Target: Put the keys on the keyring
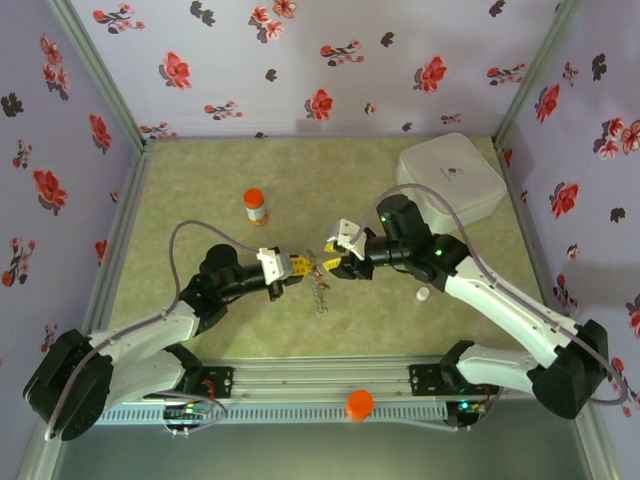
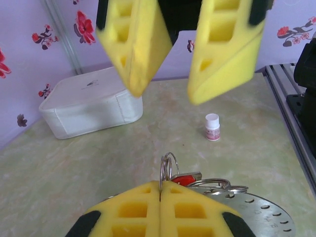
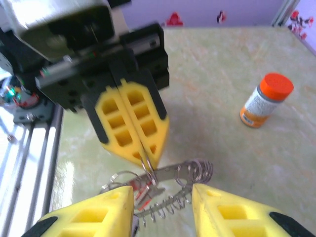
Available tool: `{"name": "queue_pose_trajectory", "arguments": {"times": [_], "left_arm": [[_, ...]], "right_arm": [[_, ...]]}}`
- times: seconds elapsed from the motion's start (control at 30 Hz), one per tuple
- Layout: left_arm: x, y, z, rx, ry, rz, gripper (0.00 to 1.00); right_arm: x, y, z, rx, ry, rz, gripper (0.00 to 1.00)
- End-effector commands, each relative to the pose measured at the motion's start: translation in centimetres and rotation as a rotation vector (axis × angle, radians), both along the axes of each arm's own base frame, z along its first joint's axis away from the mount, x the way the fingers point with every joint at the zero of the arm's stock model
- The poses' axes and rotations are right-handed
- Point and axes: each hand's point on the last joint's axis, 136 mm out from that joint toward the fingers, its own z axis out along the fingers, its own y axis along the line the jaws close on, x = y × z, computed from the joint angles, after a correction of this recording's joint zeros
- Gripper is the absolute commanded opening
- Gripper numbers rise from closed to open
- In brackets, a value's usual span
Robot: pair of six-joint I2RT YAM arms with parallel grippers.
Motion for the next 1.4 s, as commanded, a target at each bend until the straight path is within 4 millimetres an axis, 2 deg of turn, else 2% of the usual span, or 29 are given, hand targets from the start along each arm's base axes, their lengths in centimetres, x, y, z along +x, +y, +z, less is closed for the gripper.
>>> {"name": "queue_pose_trajectory", "arguments": {"times": [0.0, 0.17, 0.3, 0.53, 0.7, 0.87, 1.0, 1.13, 1.37], "left_arm": [[-0.6, 0.0, 2.7, -0.095, -0.062, -0.020, 0.00], [-0.7, 0.0, 3.0, -0.115, -0.068, -0.029, 0.00], [-0.7, 0.0, 3.1, -0.116, -0.073, -0.029, 0.00], [-0.7, -0.1, 3.1, -0.118, -0.071, -0.031, 0.00], [-0.8, 0.0, 3.1, -0.117, -0.072, -0.032, 0.00], [-0.8, 0.0, 3.1, -0.118, -0.074, -0.033, 0.00], [-0.9, 0.0, 3.3, -0.123, -0.082, -0.037, 0.00], [-1.4, 0.0, 3.6, -0.131, -0.082, -0.060, 0.00], [-1.4, -0.2, 3.7, -0.136, -0.078, -0.071, 0.00]], "right_arm": [[-0.7, 0.5, 0.5, 0.066, 0.068, 0.016, 0.38], [-0.3, 0.4, 0.3, 0.079, 0.050, -0.009, 0.37], [0.0, 0.3, -0.9, 0.036, 0.077, -0.025, 0.34], [-0.1, 0.8, -1.7, 0.024, 0.146, -0.019, 0.25], [0.0, 1.0, -1.6, 0.030, 0.156, -0.020, 0.16], [0.5, 0.8, -1.7, 0.016, 0.149, -0.044, 0.01], [1.2, 0.3, -2.5, -0.036, 0.146, -0.081, 0.00], [1.8, 0.3, -4.2, -0.098, 0.183, -0.087, 0.00], [1.6, 1.0, -4.3, -0.089, 0.213, -0.055, 0.00]]}}
